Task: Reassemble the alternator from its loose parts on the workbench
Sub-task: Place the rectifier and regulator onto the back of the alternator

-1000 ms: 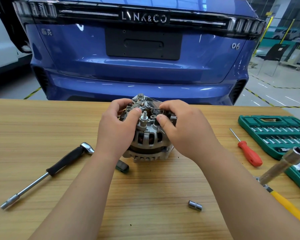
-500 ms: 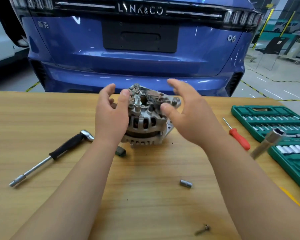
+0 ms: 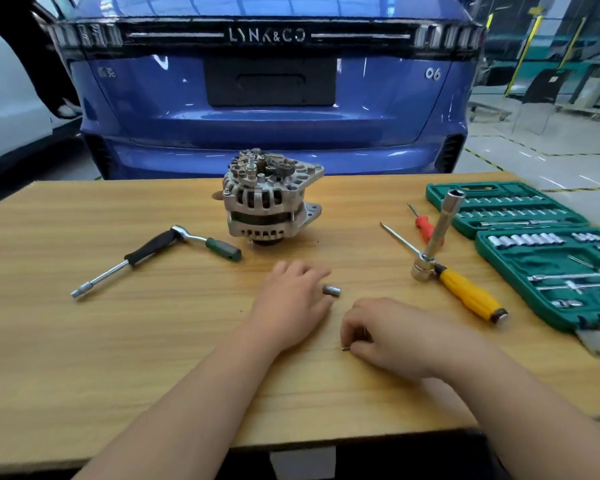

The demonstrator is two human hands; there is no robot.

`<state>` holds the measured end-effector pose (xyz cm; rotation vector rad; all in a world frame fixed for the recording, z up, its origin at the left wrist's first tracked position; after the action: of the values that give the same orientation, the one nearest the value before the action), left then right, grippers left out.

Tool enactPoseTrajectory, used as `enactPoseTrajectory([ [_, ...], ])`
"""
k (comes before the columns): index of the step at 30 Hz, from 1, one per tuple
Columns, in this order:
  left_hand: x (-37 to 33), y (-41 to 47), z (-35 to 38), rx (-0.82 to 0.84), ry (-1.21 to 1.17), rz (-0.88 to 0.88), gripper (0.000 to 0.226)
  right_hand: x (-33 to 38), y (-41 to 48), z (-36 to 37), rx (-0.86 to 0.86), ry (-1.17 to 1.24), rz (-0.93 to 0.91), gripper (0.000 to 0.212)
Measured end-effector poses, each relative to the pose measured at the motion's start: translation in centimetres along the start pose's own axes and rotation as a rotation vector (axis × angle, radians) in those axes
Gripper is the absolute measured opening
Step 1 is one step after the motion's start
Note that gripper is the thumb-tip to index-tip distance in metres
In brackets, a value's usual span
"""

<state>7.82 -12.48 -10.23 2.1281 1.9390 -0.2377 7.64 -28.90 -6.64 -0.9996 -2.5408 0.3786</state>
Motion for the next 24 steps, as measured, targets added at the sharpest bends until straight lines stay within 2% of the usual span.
enactPoseTrajectory([
  [2, 0.0, 0.8, 0.3, 0.020, -0.004, -0.030, 0.032, -0.6, 1.0, -0.1, -0.049, 0.007, 0.028, 0.016],
  [6, 2.1, 1.6, 0.1, -0.057, -0.098, -0.099, 0.021, -2.7, 3.9, -1.3, -0.179, 0.062, 0.105, 0.015],
  [7, 2.7, 1.7, 0.0, -0.066, -0.115, -0.103, 0.018, -3.3, 4.5, -1.7, -0.238, 0.157, 0.121, 0.013],
  [9, 3.9, 1.6, -0.3, -0.114, -0.192, -0.123, 0.013, -4.7, 5.8, -2.5, -0.363, 0.509, 0.128, 0.014],
  [11, 5.4, 1.6, -1.2, -0.279, -0.363, -0.239, 0.010, -5.5, 7.2, -3.0, -0.408, 0.855, 0.131, 0.019],
  [12, 6.5, 1.6, -1.8, -0.388, -0.456, -0.334, 0.011, -5.8, 8.0, -3.2, -0.402, 0.947, 0.138, 0.021],
  [14, 8.7, 1.5, -2.7, -0.530, -0.564, -0.503, 0.027, -5.8, 9.6, -3.3, -0.427, 1.038, 0.141, 0.021],
  [15, 9.4, 1.6, -2.9, -0.529, -0.589, -0.545, 0.044, -5.8, 10.3, -3.4, -0.462, 1.071, 0.144, 0.018],
  [17, 10.0, 2.0, -3.0, -0.424, -0.645, -0.496, 0.086, -6.0, 11.4, -3.4, -0.543, 1.144, 0.156, 0.015],
  [19, 9.2, 3.1, -2.8, -0.351, -0.665, -0.362, 0.112, -6.3, 12.2, -3.5, -0.599, 1.208, 0.159, 0.013],
  [21, 8.4, 4.2, -2.7, -0.377, -0.681, -0.332, 0.121, -6.2, 12.7, -3.7, -0.632, 1.266, 0.143, 0.012],
  [24, 9.1, 5.4, -3.5, -0.434, -0.745, -0.340, 0.113, -5.7, 13.4, -3.9, -0.636, 1.287, 0.080, 0.014],
])
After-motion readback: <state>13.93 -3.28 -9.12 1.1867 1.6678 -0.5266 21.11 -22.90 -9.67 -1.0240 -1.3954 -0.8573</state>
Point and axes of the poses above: each hand's wrist, its own y-axis towards the middle knuckle, its own z-axis out of the palm, x = y × z, the point moved 2 cm from there along y, towards the middle knuckle, and after that the axes turned 13 degrees about x, right-handed, at the moved point
